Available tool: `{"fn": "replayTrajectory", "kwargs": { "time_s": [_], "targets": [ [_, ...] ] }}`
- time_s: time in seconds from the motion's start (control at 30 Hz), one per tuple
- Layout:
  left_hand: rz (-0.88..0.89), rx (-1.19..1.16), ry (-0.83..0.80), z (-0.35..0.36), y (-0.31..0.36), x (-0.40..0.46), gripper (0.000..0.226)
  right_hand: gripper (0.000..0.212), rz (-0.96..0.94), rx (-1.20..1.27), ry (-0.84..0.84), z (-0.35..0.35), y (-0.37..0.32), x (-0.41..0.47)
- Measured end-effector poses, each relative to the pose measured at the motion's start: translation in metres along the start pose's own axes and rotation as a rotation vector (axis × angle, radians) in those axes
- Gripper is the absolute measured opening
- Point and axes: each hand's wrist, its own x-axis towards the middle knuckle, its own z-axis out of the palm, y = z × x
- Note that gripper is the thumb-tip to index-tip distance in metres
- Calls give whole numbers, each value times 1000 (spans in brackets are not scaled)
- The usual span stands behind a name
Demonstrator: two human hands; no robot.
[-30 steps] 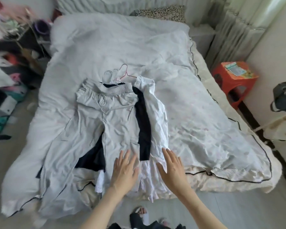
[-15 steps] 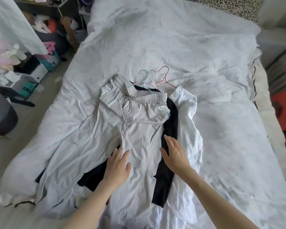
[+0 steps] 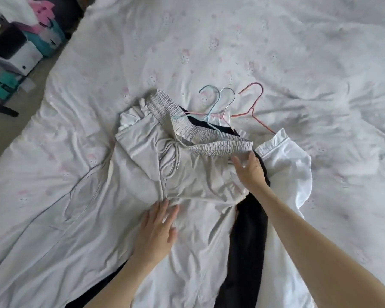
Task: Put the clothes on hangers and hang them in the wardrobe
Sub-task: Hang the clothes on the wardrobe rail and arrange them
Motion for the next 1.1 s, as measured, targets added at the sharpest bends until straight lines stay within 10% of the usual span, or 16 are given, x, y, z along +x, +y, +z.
{"fn": "replayTrajectory", "kwargs": {
  "time_s": [0.4, 0.6, 0.8, 1.1],
  "targets": [
    [-24, -98, -73, -21, 0, 5, 51, 50, -80, 120, 195, 11, -18, -11],
    [-37, -72, -100, -31, 5, -17, 64, 44, -105, -79, -28, 15, -13, -23],
    [-52, -224, 36, -91, 14, -21, 51, 7, -144, 17, 59, 2, -31, -54],
    [123, -313, 409, -193, 40, -42, 74, 23, -315, 34, 390, -85, -35, -188]
  ]
}}
